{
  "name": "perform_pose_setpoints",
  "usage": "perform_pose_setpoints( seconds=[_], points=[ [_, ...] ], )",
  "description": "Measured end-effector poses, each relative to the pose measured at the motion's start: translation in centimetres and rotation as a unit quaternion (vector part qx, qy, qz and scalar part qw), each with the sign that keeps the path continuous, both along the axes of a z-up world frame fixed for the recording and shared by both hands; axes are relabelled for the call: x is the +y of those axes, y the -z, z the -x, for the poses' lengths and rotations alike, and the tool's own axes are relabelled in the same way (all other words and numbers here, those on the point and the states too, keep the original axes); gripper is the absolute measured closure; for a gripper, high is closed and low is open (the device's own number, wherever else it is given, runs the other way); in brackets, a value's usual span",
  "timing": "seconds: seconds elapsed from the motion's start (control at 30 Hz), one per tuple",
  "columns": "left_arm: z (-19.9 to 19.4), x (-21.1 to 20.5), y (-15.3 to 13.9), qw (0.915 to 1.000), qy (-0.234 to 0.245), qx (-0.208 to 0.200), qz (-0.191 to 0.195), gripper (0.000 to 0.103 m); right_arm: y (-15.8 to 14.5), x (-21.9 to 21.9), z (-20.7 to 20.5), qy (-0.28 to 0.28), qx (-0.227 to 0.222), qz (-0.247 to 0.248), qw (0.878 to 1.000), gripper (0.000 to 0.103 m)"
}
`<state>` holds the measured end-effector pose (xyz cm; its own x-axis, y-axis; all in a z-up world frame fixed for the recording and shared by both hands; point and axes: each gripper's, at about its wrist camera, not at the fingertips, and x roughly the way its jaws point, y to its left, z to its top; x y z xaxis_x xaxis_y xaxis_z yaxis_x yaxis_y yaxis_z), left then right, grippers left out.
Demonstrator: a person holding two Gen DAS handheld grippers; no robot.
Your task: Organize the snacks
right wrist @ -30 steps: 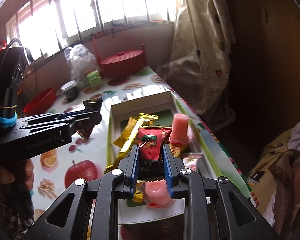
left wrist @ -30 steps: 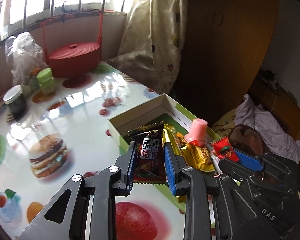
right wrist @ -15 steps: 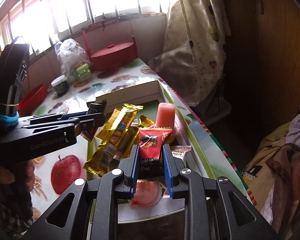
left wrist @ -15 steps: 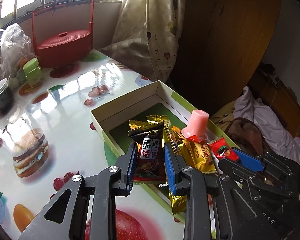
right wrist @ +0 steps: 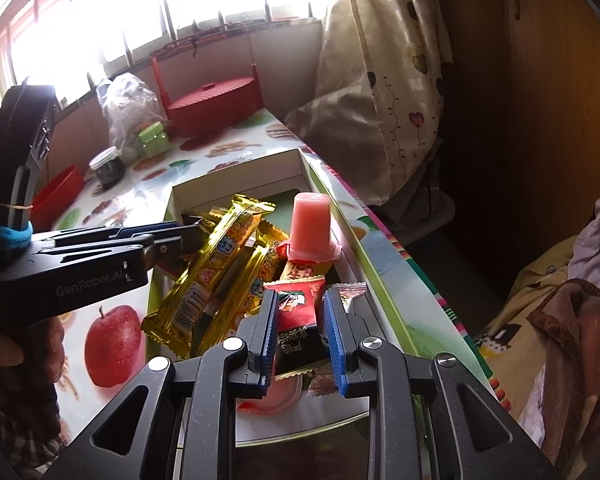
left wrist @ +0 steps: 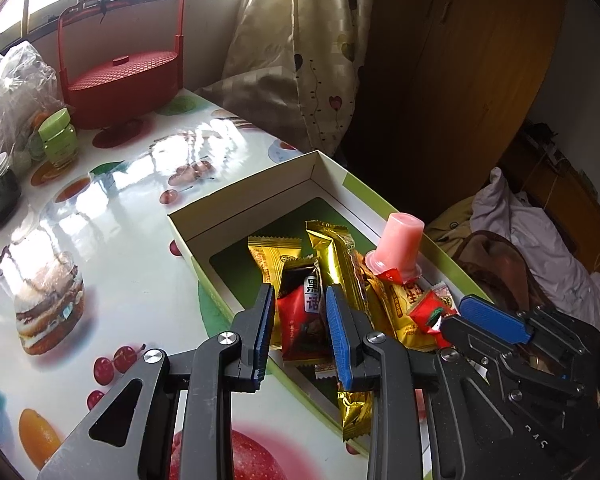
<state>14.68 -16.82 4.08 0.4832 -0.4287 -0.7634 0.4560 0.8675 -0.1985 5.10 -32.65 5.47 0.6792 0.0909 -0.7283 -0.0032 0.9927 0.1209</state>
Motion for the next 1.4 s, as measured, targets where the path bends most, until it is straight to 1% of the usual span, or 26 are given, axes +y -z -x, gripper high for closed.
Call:
perform_pose_setpoints(
  seconds=[0.3,0.43,0.5,0.53,0.6,0.63,0.87,0.97,1.03,1.1,1.2,1.4],
  points=[
    [0.1,0.1,0.0,1.0000,-0.002,0.001,-0.001,0.075,0.2,-0.2,0.1,0.004,0.000,0.002,1.000,0.081],
    [0.5,0.1,-0.2,1.0000,-0.003,-0.003,-0.004,0.075,0.1,-0.2,0.2,0.009,0.002,0.002,1.000,0.077],
    [0.9,0.1,-0.4,1.0000,-0.002,-0.006,-0.002,0.074,0.0,-0.2,0.4,0.014,-0.001,-0.001,1.000,0.072],
    [1.0,0.2,-0.5,1.0000,-0.004,-0.007,-0.002,0.073,-0.1,-0.3,0.6,0.017,-0.004,-0.003,1.000,0.070],
    [1.4,0.3,-0.8,0.9999,-0.004,-0.010,-0.001,0.060,-0.2,-0.2,0.7,0.021,-0.006,-0.003,1.000,0.066],
    [1.6,0.5,-1.0,0.9999,-0.004,-0.011,0.004,0.058,-0.3,-0.2,0.8,0.021,-0.006,-0.003,1.000,0.066],
    [3.5,1.4,-2.2,0.9995,-0.013,-0.027,0.007,0.058,-1.0,0.6,1.9,0.019,-0.015,-0.001,1.000,0.059],
    [4.7,1.8,-2.4,0.9993,-0.017,-0.033,0.001,0.058,-1.3,1.2,2.6,0.015,-0.019,0.003,1.000,0.056],
    [5.5,2.1,-2.3,0.9993,-0.018,-0.032,-0.001,0.058,-1.5,1.6,3.2,0.012,-0.021,0.005,1.000,0.055],
    [6.5,2.3,-2.2,0.9990,-0.022,-0.036,-0.011,0.058,-1.7,2.0,3.9,0.012,-0.022,0.008,1.000,0.053],
    [7.5,2.9,-1.8,0.9990,-0.027,-0.032,-0.015,0.057,-1.9,2.4,4.8,0.010,-0.026,0.010,1.000,0.051],
    [9.8,4.3,-1.1,0.9988,-0.030,-0.031,-0.021,0.057,-1.3,3.3,6.5,0.009,-0.011,0.031,0.999,0.048]
  ],
)
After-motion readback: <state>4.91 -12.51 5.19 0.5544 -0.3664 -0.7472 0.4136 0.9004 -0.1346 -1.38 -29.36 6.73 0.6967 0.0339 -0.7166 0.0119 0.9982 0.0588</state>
